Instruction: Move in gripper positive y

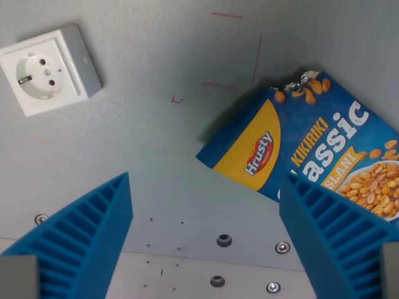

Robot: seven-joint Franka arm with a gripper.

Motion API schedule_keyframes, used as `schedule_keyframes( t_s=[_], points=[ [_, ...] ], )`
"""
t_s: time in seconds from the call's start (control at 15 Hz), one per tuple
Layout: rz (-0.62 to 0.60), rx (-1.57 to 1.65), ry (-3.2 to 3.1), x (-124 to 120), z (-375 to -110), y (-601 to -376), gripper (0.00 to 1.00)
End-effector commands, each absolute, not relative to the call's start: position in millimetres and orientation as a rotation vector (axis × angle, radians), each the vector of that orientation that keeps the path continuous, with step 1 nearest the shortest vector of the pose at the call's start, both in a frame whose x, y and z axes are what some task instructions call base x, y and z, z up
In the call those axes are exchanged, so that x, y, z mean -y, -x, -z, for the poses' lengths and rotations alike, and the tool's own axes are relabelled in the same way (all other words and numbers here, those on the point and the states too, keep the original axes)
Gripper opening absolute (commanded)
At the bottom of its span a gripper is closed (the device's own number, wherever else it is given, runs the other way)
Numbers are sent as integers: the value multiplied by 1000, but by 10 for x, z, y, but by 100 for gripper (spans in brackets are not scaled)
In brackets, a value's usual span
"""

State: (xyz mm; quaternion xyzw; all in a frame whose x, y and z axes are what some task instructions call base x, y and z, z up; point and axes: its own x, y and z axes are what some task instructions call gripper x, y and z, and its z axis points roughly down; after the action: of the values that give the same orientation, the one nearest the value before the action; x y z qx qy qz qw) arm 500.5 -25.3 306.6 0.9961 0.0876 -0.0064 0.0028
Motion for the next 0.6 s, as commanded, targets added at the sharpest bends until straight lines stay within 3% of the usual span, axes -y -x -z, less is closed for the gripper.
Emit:
schedule_keyframes(
  t_s=[0.07, 0.6],
  points=[
    [12, -274, -3123, 304, -3087, -5015, 100],
    [12, -274, -3123, 698, -3089, -5085, 100]
  ],
)
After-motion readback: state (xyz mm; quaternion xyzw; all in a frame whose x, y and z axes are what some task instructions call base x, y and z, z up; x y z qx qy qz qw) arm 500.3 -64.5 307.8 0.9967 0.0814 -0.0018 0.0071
